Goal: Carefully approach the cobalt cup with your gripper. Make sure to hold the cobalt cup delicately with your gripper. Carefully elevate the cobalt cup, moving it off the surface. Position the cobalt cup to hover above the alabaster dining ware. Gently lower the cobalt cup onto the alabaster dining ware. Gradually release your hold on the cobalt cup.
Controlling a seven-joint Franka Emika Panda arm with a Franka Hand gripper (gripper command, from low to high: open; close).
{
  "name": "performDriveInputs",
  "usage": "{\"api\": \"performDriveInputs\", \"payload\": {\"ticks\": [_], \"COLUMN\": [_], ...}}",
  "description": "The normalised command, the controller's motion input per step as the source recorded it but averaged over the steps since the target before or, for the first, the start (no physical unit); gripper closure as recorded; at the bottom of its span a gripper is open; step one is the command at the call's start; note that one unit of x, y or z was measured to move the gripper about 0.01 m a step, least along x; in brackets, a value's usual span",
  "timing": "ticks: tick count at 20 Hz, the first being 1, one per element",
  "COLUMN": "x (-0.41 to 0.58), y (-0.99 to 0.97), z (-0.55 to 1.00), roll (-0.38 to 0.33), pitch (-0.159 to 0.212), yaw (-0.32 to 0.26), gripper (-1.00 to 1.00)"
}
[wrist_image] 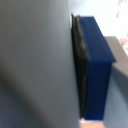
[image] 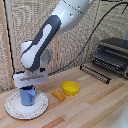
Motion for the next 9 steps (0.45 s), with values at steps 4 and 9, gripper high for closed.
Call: {"api": "performDriveInputs", "payload": {"ticks": [4,9], "x": [0.133,0.200], "y": [0.01,0.00], "z": [0.59,0.88], "roll": [0.000,0.000], "pitch": [0.064,0.028], "yaw": [-0.015,-0.027], "gripper": [-1.00,-1.00]}}
